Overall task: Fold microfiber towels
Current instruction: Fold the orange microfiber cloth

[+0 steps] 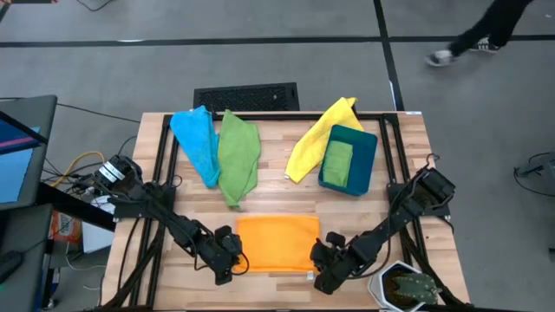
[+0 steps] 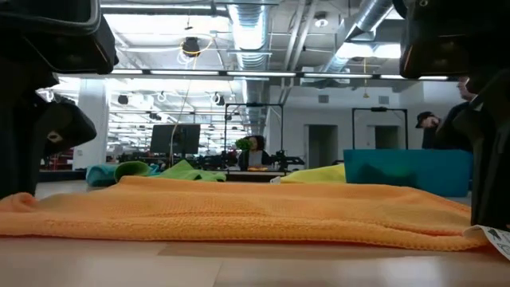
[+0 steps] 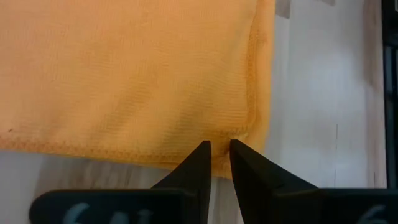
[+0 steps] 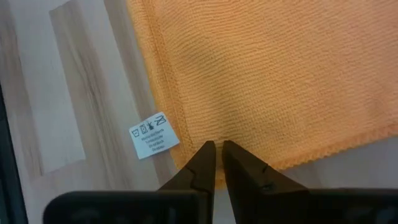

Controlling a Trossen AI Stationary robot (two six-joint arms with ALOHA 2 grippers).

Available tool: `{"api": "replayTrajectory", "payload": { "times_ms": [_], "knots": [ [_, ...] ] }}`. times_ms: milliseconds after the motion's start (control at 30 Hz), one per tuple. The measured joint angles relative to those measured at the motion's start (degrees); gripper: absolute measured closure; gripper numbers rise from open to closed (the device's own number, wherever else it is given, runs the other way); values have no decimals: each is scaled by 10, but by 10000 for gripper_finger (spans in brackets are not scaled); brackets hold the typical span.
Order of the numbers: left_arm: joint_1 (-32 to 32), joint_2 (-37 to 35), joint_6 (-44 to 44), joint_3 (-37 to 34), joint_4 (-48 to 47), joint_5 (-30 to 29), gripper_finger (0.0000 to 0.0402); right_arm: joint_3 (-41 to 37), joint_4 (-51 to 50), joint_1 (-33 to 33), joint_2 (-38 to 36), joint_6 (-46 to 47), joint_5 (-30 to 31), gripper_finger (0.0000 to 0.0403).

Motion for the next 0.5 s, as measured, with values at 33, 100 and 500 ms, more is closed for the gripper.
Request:
{"api": "replayTrajectory", "payload": {
  "times_ms": [33,100,500],
  "knots": [
    [0,0,0,0,-2,0,350,0,0,0,0,-1,2,345],
    [1,-1,0,0,-2,1,350,0,3,0,-1,-6,3,345],
    [11,-132,37,4,-48,-132,352,0,-104,-16,-112,-18,139,345]
  ]
}}
